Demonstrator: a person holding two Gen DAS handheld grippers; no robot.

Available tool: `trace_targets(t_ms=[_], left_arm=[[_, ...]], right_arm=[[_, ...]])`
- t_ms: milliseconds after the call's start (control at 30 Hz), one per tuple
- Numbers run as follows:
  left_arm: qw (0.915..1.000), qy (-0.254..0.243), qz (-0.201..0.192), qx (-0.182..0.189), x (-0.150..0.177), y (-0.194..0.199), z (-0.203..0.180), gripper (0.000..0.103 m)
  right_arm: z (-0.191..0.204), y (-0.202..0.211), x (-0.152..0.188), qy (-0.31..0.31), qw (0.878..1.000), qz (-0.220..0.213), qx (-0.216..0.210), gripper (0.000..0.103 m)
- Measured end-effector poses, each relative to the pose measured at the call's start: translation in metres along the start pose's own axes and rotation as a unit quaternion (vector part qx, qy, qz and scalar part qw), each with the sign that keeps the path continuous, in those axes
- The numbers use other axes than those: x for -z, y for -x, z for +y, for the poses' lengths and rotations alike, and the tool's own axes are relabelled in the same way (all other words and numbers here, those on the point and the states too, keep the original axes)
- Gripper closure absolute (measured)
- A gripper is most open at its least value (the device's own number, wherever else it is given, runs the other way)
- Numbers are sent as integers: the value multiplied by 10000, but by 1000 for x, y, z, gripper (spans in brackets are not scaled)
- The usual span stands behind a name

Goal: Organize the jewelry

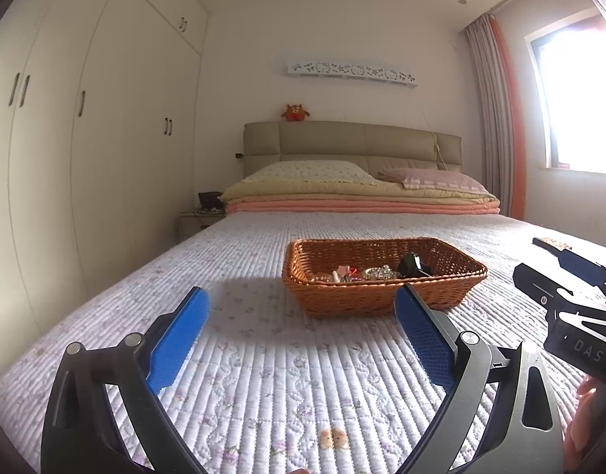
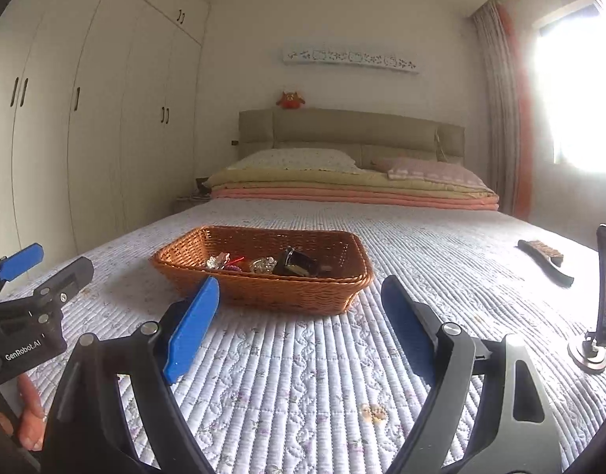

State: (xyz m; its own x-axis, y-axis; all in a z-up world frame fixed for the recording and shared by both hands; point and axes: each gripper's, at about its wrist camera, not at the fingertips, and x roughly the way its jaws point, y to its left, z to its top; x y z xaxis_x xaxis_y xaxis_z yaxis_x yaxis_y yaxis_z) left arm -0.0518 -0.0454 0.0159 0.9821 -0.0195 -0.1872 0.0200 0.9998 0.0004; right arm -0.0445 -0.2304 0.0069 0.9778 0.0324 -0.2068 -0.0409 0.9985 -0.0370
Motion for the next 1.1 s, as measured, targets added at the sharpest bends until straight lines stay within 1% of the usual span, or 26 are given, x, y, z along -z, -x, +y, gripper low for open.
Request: trace_targets(t_ms=[133, 667, 867, 1100], left_arm=[[10000, -2, 17, -8, -1, 0, 0, 11], [10000, -4, 50, -36, -1, 1, 1, 9], [9999, -23, 137, -36, -2, -1, 0, 8], [9999, -14, 146, -36, -2, -1, 1, 8]], right_arm=[[1, 5, -1, 33, 9999, -82, 74, 22], [-2, 1, 0, -2, 10000, 32, 53, 21], [-2, 0, 0, -12, 10000, 69, 15, 18], [-2, -1, 1, -24, 9999, 105, 4, 16]])
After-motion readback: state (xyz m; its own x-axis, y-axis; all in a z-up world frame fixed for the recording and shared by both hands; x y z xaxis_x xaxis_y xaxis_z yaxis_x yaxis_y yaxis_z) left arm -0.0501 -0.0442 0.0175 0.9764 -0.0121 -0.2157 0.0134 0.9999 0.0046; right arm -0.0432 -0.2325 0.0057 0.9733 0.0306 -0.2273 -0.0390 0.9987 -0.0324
